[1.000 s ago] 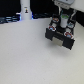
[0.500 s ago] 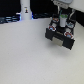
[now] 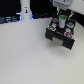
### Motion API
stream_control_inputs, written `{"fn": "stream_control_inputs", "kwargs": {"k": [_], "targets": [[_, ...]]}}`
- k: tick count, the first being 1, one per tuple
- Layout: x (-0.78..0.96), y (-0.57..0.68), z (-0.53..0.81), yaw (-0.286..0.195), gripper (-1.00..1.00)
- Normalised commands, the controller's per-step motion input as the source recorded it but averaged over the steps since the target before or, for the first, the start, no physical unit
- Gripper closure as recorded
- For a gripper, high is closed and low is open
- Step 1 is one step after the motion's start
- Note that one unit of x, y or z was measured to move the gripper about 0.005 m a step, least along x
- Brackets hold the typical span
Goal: Open the kcup holder, insert the kcup into the holder, and close the kcup holder
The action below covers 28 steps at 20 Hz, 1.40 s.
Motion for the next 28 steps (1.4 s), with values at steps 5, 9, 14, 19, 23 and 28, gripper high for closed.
{"fn": "stream_control_inputs", "kwargs": {"k": [5,9,14,19,23,28], "targets": [[0.07,-0.04,-0.17,-0.023,1.00],[0.02,-0.05,-0.29,-0.013,1.00],[0.00,0.02,-0.08,0.001,1.00],[-0.25,-0.02,0.03,-0.020,1.00],[-0.35,-0.14,0.14,-0.051,1.00],[-0.27,-0.27,0.08,-0.051,1.00]]}}
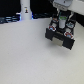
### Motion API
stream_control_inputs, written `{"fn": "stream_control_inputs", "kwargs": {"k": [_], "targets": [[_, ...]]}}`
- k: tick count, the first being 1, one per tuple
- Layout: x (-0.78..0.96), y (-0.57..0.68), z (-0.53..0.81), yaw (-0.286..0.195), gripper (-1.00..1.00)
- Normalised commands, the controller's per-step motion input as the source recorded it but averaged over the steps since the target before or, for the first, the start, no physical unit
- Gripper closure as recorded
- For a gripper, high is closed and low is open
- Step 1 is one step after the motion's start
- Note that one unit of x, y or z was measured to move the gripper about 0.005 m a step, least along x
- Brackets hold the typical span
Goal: Open the kcup holder, insert the kcup into the holder, and close the kcup holder
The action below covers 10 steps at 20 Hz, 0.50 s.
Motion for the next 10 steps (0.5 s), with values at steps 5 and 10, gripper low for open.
{"fn": "stream_control_inputs", "kwargs": {"k": [5,10], "targets": [[0.03,-0.11,-0.05,-0.013,1.00],[0.04,0.06,-0.19,0.000,1.00]]}}
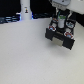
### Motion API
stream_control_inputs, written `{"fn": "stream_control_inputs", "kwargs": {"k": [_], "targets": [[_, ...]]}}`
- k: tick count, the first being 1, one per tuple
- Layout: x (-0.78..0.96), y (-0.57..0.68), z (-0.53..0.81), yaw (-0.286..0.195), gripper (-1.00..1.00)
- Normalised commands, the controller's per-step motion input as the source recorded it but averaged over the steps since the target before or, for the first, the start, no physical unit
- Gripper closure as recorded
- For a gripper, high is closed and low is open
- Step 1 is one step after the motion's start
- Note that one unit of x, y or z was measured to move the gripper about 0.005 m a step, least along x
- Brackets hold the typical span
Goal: Open the kcup holder, insert the kcup into the holder, and close the kcup holder
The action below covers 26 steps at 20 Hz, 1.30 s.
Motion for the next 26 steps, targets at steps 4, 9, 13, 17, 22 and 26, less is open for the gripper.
{"fn": "stream_control_inputs", "kwargs": {"k": [4,9,13,17,22,26], "targets": [[-0.01,0.06,-0.11,0.000,1.00],[0.00,-0.04,-0.19,0.000,1.00],[0.06,0.08,-0.23,0.011,1.00],[0.09,0.16,-0.12,0.024,1.00],[0.12,0.10,0.20,0.078,-1.00],[0.15,0.02,0.35,0.094,-1.00]]}}
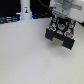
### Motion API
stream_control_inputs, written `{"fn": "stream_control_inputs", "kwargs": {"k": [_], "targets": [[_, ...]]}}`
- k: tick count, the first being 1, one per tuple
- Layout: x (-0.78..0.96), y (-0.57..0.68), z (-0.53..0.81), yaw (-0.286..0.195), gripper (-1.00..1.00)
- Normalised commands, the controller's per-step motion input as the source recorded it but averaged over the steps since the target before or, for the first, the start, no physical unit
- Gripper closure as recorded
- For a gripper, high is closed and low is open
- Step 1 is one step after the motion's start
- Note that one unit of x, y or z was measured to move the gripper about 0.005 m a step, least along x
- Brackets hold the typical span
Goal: Open the kcup holder, insert the kcup into the holder, and close the kcup holder
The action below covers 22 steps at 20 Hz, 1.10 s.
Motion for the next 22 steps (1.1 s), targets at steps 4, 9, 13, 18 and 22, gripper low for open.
{"fn": "stream_control_inputs", "kwargs": {"k": [4,9,13,18,22], "targets": [[0.25,-0.08,0.42,0.079,-1.00],[0.43,-0.34,0.48,0.071,-1.00],[0.54,-0.45,0.40,0.042,-1.00],[0.63,-0.52,0.27,0.019,-1.00],[0.64,-0.46,0.17,0.018,-1.00]]}}
